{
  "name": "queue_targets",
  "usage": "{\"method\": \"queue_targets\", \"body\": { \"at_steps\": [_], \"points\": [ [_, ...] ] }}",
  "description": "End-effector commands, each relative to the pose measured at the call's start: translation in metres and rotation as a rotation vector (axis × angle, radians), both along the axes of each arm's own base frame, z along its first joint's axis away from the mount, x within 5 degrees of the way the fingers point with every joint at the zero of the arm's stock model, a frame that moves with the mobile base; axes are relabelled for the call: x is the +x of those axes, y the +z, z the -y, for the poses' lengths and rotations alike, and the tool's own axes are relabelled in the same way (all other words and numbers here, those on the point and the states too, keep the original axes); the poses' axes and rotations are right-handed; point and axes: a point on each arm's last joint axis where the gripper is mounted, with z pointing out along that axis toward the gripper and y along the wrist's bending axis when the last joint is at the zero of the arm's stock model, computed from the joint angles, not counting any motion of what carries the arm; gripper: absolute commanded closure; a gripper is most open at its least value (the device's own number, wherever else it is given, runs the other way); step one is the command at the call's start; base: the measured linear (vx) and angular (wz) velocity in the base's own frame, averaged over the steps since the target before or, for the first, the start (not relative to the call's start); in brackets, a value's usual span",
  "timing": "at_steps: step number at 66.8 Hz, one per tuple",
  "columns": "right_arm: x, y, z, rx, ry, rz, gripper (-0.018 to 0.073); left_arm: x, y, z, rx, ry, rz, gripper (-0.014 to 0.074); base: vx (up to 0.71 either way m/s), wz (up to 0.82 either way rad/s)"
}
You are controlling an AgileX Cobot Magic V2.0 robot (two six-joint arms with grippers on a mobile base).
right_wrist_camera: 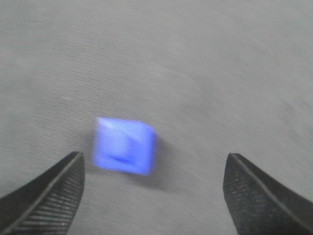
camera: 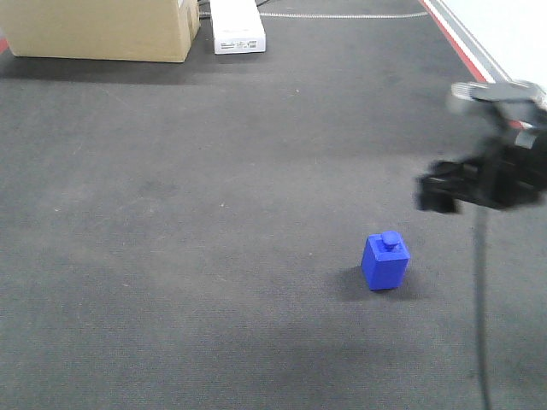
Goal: Pour parts from conveyor to right shelf
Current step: 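Lower the right gripper over the blue block and close on it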
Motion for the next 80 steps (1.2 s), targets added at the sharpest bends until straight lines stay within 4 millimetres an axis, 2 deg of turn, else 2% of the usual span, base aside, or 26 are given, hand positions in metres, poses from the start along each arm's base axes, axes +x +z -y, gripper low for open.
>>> {"method": "queue_targets", "body": {
  "at_steps": [1, 7, 20, 45, 53, 62, 80],
  "points": [
    [0.010, 0.024, -0.016, -0.033, -0.016, 0.039, -0.0008, -0.002, 0.014, 0.000, -0.013, -0.007, 0.098, 0.0603, 0.00, 0.00],
    [0.019, 0.020, -0.023, -0.081, -0.039, -0.023, -0.0008, -0.002, 0.014, 0.000, -0.013, -0.007, 0.098, 0.0603, 0.00, 0.00],
    [0.037, -0.007, -0.032, -0.072, -0.034, -0.140, -0.0008, -0.002, 0.014, 0.000, -0.013, -0.007, 0.098, 0.0603, 0.00, 0.00],
    [0.054, -0.051, -0.039, -0.094, -0.002, -0.255, -0.0008, -0.002, 0.014, 0.000, -0.013, -0.007, 0.098, 0.0603, 0.00, 0.00],
    [0.058, -0.063, -0.042, -0.079, 0.017, -0.290, 0.0028, -0.002, 0.014, 0.000, -0.013, -0.007, 0.098, 0.0603, 0.00, 0.00],
    [0.062, -0.072, -0.045, -0.066, 0.022, -0.306, 0.0134, -0.002, 0.014, 0.000, -0.013, -0.007, 0.098, 0.0603, 0.00, 0.00],
    [0.062, -0.056, -0.043, -0.042, -0.001, -0.250, 0.0515, -0.002, 0.014, 0.000, -0.013, -0.007, 0.098, 0.0603, 0.00, 0.00]
  ]
}}
